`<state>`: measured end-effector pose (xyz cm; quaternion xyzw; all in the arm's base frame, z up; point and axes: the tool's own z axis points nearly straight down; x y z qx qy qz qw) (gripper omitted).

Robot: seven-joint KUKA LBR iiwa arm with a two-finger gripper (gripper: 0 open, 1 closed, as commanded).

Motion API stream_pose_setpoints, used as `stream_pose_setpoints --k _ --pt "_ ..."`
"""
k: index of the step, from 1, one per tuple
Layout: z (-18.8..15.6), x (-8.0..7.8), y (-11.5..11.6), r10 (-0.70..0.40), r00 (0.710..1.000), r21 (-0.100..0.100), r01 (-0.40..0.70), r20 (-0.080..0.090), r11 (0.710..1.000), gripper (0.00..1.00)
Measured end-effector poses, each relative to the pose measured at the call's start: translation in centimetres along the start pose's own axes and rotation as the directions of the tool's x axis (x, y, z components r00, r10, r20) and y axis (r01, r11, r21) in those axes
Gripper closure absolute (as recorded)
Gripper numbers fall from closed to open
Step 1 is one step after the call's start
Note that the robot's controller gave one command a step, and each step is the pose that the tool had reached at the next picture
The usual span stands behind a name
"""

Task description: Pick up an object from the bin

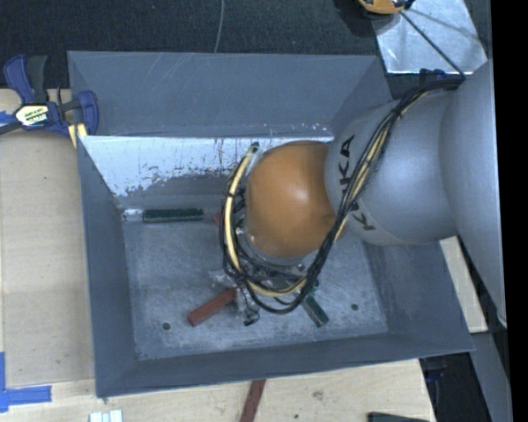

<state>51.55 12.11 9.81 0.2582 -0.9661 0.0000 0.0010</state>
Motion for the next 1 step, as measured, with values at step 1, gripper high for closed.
stream_pose_setpoints --k 1 --pt "-12.26 -0.41 -0.14 0.001 1.0 0.001 -0.001 0.005 1.0 1.0"
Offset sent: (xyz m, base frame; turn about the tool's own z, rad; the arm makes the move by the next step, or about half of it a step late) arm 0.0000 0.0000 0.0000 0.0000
